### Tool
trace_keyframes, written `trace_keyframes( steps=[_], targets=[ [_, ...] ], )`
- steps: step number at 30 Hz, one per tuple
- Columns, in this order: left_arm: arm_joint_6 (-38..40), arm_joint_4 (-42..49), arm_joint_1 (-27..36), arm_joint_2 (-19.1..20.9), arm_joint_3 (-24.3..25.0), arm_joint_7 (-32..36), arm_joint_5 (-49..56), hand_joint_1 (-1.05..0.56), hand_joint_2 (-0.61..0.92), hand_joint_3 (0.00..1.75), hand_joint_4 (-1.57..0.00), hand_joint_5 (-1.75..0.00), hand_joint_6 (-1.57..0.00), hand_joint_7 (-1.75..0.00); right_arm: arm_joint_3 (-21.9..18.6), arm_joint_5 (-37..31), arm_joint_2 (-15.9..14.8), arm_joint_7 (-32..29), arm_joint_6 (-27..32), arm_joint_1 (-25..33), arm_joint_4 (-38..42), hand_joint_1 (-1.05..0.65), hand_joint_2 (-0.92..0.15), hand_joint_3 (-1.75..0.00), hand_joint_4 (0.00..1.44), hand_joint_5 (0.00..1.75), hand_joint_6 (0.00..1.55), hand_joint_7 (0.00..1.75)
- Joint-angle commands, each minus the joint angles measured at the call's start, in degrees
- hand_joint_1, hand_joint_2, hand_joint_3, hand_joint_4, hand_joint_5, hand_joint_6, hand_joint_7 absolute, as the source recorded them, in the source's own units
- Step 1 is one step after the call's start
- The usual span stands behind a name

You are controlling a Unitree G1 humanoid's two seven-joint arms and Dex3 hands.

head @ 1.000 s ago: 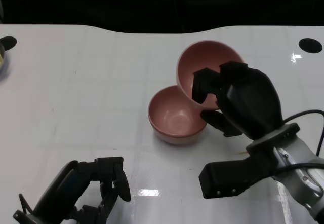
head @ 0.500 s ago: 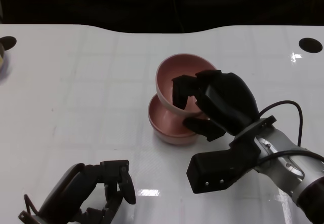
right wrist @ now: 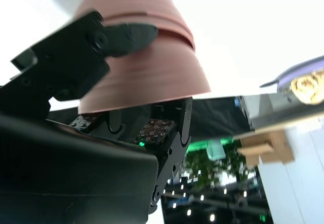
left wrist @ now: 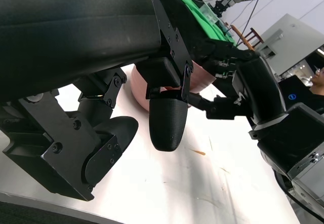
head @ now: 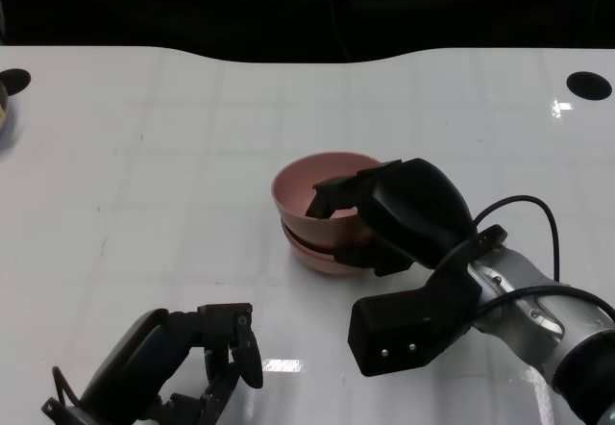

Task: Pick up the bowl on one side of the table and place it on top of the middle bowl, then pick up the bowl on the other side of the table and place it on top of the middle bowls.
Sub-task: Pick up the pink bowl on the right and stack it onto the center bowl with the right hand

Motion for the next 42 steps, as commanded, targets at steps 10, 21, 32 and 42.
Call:
trace_keyframes(
  steps=[10, 21, 32, 42],
  targets=[
    [0.0, -0.3, 0.3, 0.8, 0.0, -0.2, -0.2, 0.01, 0.35, 1.48, -0.81, -1.75, -0.78, -1.51, 0.8, -2.8, -3.6, 6.0, 9.0, 2.3, -10.3, -0.72, -0.92, -0.34, 0.21, 0.17, 0.32, 0.0],
    [-0.4, 0.1, 0.3, 1.0, 0.1, -0.1, 0.0, 0.02, 0.34, 1.48, -0.81, -1.74, -0.78, -1.5, -0.3, -1.9, -5.7, 9.6, 11.5, 6.0, -17.4, -0.78, -0.92, -0.4, 0.12, 0.16, 0.24, 0.0],
    [-0.3, 0.0, 0.2, 1.1, 0.1, -0.2, -0.1, 0.03, 0.33, 1.49, -0.83, -1.72, -0.79, -1.49, -0.8, -1.4, -7.3, 9.8, 10.4, 10.6, -20.8, -0.78, -0.92, -0.38, 0.13, 0.21, 0.26, 0.01],
    [-0.7, 0.2, 0.2, 1.1, 0.1, 0.1, 0.1, 0.03, 0.33, 1.49, -0.83, -1.73, -0.8, -1.48, -0.4, -2.2, -7.9, 10.5, 10.6, 13.1, -22.1, -0.78, -0.92, -0.39, 0.12, 0.24, 0.26, 0.01]
  ],
)
